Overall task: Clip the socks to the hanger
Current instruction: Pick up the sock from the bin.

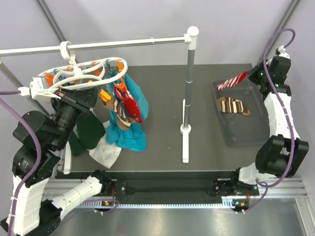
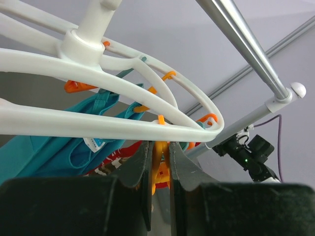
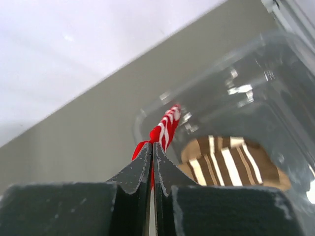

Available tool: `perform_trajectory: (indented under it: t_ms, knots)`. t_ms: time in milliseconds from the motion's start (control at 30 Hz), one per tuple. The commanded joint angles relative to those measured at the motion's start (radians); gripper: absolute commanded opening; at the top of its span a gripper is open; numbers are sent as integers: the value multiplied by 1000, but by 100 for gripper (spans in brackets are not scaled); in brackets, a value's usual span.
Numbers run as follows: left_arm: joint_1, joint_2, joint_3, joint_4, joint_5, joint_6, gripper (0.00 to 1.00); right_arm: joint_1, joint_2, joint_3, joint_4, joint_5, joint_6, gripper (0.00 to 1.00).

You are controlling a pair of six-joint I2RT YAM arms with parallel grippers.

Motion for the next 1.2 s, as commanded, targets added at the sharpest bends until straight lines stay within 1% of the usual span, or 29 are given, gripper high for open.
perform_trajectory:
  t_ms: [0,33,67,100,133,167,233,267,367,400,467,500,533,600,633,700,733,867,933,1167]
  knots:
    - [0,-14,-6,4,5,7,0,-24,-54,-93,-55,0,-3,0]
    - [0,-19,-11,1,3,9,0,-37,-80,-157,-77,31,-19,0]
    - [0,-28,-12,0,0,10,0,-43,-94,-191,-94,93,-28,1]
    - [0,-29,-14,-2,-1,10,0,-53,-106,-260,-126,124,-36,2]
    - [0,-32,-14,-8,-1,13,0,-69,-117,-290,-138,158,-54,5]
    - [0,-33,-14,-16,5,13,0,-79,-141,-319,-149,234,-68,16]
    - [0,-29,-11,-28,13,18,0,-90,-173,-382,-166,304,-114,25]
    - [0,-23,-5,-34,16,18,0,-88,-186,-393,-169,357,-124,33]
    - [0,-16,-1,-40,22,21,0,-73,-210,-390,-141,352,-155,39]
    - [0,-17,-1,-31,25,21,0,-58,-206,-367,-131,340,-172,40]
    - [0,-20,-8,-17,25,21,0,-1,-151,-335,-89,274,-180,40]
    - [0,-20,-12,-10,22,19,0,22,-119,-293,-74,258,-181,40]
    - [0,-25,-17,-3,23,18,0,69,-50,-267,-56,243,-184,40]
    - [0,-23,-21,1,22,13,0,110,30,-183,-40,208,-189,40]
    - [0,-20,-21,0,23,13,0,139,109,-154,-35,200,-191,41]
    - [0,-19,-18,-3,22,10,0,157,185,-67,-32,203,-189,43]
    - [0,-19,-14,-9,19,9,0,167,258,-33,-48,203,-189,43]
    - [0,-16,-6,-22,-1,10,0,191,386,92,-57,204,-198,44]
    - [0,-14,-6,-23,-4,9,0,208,438,121,-63,201,-209,43]
    - [0,-6,-17,-17,-7,6,0,214,538,178,-69,230,-197,40]
